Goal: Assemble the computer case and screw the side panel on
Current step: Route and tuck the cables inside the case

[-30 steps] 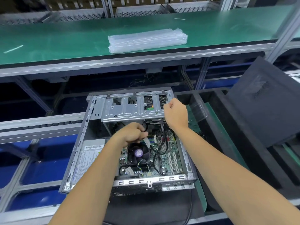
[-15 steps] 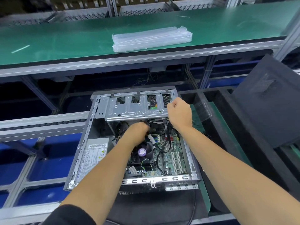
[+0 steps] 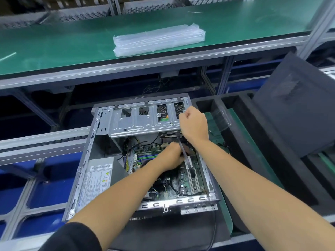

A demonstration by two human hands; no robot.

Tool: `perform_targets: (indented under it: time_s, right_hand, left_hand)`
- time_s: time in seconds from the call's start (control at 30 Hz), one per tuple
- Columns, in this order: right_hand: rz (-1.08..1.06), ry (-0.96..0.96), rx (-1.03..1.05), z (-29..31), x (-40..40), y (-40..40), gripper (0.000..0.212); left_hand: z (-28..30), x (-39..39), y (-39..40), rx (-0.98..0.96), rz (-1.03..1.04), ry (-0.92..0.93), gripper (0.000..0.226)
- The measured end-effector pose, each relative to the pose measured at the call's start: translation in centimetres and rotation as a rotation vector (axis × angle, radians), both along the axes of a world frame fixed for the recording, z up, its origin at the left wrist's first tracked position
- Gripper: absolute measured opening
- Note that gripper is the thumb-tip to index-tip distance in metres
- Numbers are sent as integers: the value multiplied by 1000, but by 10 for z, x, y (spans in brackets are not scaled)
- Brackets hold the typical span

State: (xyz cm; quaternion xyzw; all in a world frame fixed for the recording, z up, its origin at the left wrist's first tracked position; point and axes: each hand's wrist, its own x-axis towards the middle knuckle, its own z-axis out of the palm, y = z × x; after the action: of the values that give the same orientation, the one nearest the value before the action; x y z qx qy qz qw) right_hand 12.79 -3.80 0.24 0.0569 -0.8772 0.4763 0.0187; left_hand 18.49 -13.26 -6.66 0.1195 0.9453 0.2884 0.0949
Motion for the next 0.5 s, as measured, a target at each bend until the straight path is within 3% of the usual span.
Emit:
perform_targets:
  time_s: [0.1,0.3,0.5]
  right_hand:
    - [1,-9,-14,1,1,1,24]
    - [10,-2,-11,2,1,1,21]
    - [6,-18,-4,3,0,1,18]
  left_hand:
    - [-2,-6,12,83,-5,17,29]
    - [-8,-14,10,-301,-57,112,13]
    - [-9,-16,-5,-420,-41,127,17]
